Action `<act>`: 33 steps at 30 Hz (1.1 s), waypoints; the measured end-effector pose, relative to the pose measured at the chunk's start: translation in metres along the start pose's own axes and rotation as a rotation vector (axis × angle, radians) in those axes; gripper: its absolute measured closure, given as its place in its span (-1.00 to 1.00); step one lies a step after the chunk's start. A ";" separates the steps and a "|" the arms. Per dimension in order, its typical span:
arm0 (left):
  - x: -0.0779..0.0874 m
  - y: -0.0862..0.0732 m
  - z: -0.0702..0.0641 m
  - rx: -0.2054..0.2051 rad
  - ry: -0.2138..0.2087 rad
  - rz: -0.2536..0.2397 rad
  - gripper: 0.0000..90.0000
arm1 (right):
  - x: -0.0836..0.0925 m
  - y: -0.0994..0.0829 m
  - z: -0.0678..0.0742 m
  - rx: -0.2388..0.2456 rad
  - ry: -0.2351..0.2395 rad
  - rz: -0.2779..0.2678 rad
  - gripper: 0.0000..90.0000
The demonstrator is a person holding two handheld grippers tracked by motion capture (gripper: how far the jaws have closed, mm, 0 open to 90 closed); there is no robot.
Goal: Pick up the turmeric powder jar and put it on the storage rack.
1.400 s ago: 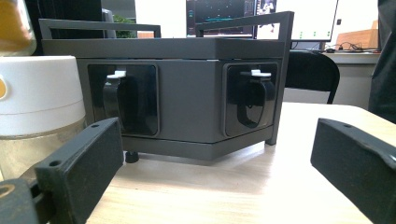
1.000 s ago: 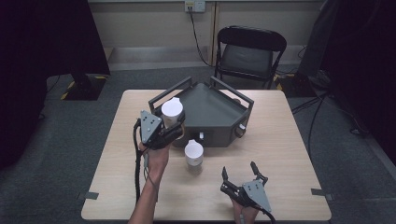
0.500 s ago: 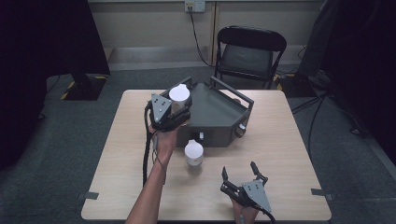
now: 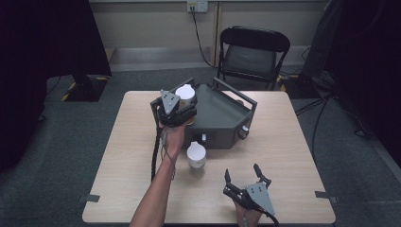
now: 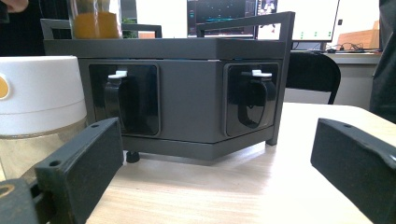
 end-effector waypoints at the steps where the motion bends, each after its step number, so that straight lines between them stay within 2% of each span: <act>1: 0.000 -0.001 -0.001 0.001 0.002 0.002 -0.31 | 0.000 0.000 0.000 0.000 0.000 0.000 -0.97; 11: -0.002 -0.003 -0.003 0.006 -0.001 0.005 -0.32 | 0.000 0.000 0.000 0.000 -0.001 0.000 -0.97; 17: 0.000 -0.011 -0.005 0.017 0.016 -0.035 -0.32 | 0.000 0.000 0.000 0.000 -0.001 0.000 -0.97; 29: -0.001 -0.011 -0.004 0.019 0.011 -0.031 -0.33 | 0.000 0.000 0.000 0.000 -0.001 0.000 -0.97; 31: -0.003 -0.012 -0.004 0.009 0.000 -0.015 -0.40 | 0.000 0.000 0.000 0.000 -0.001 0.000 -0.97; 33: -0.004 -0.013 -0.004 0.018 0.010 -0.010 -0.57 | 0.000 0.000 0.000 0.000 -0.001 0.000 -0.97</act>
Point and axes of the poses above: each handheld gripper's, and its own axes: x roughly backward along the jaws, y roughly out of its top, z roughly to its left, the point moved 9 cm from there along -x, roughly forward along the jaws, and after that the axes turned 5 degrees about -x, right-handed, at the moved point
